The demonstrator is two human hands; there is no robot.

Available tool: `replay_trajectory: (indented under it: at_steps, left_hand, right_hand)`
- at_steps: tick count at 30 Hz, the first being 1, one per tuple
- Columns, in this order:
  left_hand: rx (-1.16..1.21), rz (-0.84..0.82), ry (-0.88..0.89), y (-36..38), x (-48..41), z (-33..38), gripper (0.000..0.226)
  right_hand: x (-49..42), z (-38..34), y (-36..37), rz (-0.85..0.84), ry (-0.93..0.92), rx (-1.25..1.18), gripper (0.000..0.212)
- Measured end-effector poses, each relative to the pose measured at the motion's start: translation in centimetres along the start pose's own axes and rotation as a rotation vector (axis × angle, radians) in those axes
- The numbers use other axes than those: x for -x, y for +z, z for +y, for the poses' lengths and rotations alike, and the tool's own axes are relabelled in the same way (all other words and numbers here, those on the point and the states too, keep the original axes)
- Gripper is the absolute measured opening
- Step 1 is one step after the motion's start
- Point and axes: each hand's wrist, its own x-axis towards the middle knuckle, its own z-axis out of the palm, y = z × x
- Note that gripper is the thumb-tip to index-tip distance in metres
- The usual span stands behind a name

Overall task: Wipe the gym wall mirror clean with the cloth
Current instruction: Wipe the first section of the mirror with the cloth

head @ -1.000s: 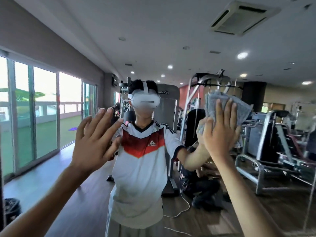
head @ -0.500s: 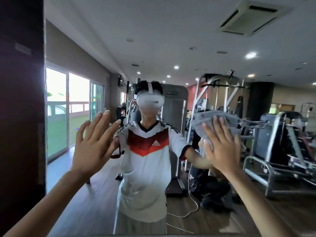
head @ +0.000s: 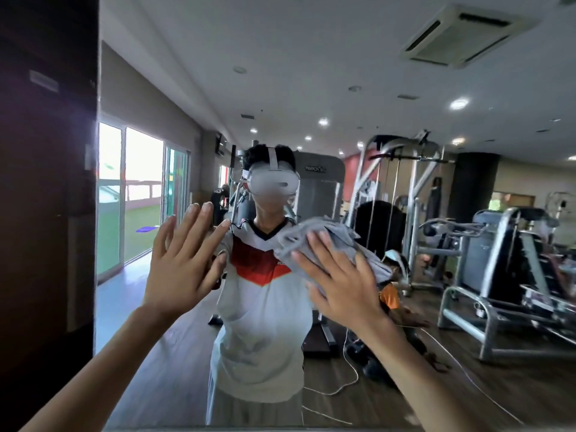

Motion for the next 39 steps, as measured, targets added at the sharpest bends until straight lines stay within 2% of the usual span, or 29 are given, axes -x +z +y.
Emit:
replay_trajectory:
  at_steps: [1,3,7,9,11,13,16,18,21,26,28,31,36,38,39]
  left_hand:
    - [-0.003,-0.001,-0.001,0.0,0.0,0.1,0.053]
    - [-0.015,0.013,-0.002,0.1,0.0,0.3,0.051]
    - [-0.023,0.035,-0.004,0.2,0.0,0.5,0.050]
    - [-0.025,0.037,-0.005,0.1,0.1,0.4,0.051]
    - [-0.007,0.038,-0.001,0.1,0.2,0.3,0.051]
    - [0.006,0.030,-0.004,0.1,0.3,0.1,0.051]
    - [0.014,0.020,-0.007,-0.1,0.5,0.0,0.050]
    - [0.026,0.010,-0.017,-0.1,0.5,0.0,0.050]
    - [0.033,0.003,-0.020,0.0,0.6,0.1,0.050]
    - [0.018,0.028,-0.040,-0.1,0.5,0.4,0.049]
    - [0.020,0.039,-0.046,-0.2,0.5,0.4,0.048]
    - [0.053,0.049,-0.033,-0.3,0.5,0.0,0.048]
    - [0.029,0.041,0.021,-0.6,1.9,-1.9,0.049]
    - [0.026,0.040,0.009,-0.8,2.3,-2.2,0.049]
    - [0.026,0.037,-0.001,-0.8,2.2,-2.2,0.050]
  right_hand:
    - [1.2,1.3,-0.1,-0.021,-0.010,0.016,0.070]
    - [1.1,4.0,-0.2,-0.021,0.123,0.035,0.060]
    - [-6.5,4.7,-0.1,0.121,0.693,0.001,0.054]
    - [-10.6,2.6,0.0,0.171,0.818,-0.077,0.057]
    - [-12.6,-0.2,0.3,0.169,0.744,-0.109,0.059]
    - [-12.1,-3.2,0.5,0.144,0.554,-0.123,0.058]
    - [-7.3,-5.3,0.5,0.074,0.198,-0.103,0.060]
    - [-3.3,-5.3,0.4,0.043,0.099,-0.105,0.061]
    - [-1.1,-3.9,0.2,0.041,0.129,-0.064,0.063]
    - [-9.3,-2.3,0.9,0.214,0.561,-0.076,0.059]
    - [-12.9,-3.6,1.0,0.236,0.601,-0.089,0.059]
    - [-14.4,-6.5,0.7,0.179,0.418,-0.079,0.058]
    - [-7.1,-7.3,0.6,0.023,-0.018,-0.061,0.057]
    - [-5.9,-5.4,0.6,0.013,-0.061,-0.023,0.058]
    - [-6.4,-4.4,0.8,0.022,-0.021,-0.012,0.060]
